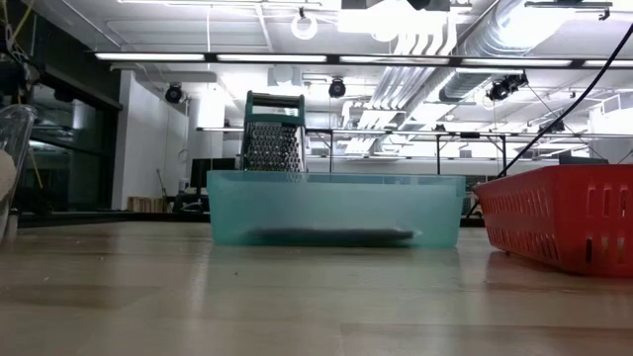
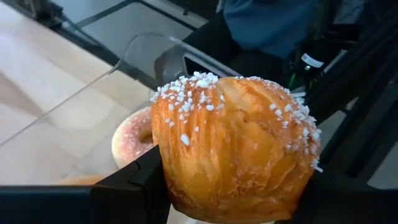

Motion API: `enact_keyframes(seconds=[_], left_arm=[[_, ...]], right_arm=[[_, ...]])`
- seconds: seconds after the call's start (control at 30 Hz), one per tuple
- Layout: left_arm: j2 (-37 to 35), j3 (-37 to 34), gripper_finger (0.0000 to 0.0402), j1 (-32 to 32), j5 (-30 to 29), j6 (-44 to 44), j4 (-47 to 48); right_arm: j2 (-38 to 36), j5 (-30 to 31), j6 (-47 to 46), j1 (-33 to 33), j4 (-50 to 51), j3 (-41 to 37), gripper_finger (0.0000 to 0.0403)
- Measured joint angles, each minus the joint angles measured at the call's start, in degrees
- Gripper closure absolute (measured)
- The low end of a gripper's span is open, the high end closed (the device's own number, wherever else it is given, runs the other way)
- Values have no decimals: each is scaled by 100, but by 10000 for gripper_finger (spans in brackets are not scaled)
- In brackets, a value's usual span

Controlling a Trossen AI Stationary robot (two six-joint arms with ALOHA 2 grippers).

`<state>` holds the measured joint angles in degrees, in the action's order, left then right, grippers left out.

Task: Pick & Place Food Item
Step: Put the bread into the transparent bin

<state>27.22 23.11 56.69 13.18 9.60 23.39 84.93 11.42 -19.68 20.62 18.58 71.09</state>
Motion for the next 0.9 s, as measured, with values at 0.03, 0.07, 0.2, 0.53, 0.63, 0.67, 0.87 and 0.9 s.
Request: enact_keyframes(seconds=[0.03, 0.07, 0.2, 0.53, 0.63, 0.67, 0.87, 0.9], left_arm=[[0, 0, 197, 32, 1, -32, -35], [0, 0, 197, 57, 1, -59, -70], [-2, 0, 197, 165, 1, -102, -165], [4, 0, 197, 323, -7, 9, -159], [48, 0, 197, 313, -114, 9, -159], [84, -1, 197, 311, -118, 9, -159], [320, -4, 185, 313, -137, -55, -159], [355, -4, 179, 313, -139, -100, -159]], right_arm=[[0, -1, 0, 0, -1, 0, 53], [0, 0, 0, 0, 1, 0, 53], [0, 0, 0, 0, 0, -1, 53], [0, -2, 0, 0, 1, -2, 53], [0, -2, 0, 0, 0, -1, 53], [0, 0, 0, 0, 0, -2, 53], [0, 0, 0, 0, 1, 0, 53], [0, -1, 0, 0, 1, -1, 53]])
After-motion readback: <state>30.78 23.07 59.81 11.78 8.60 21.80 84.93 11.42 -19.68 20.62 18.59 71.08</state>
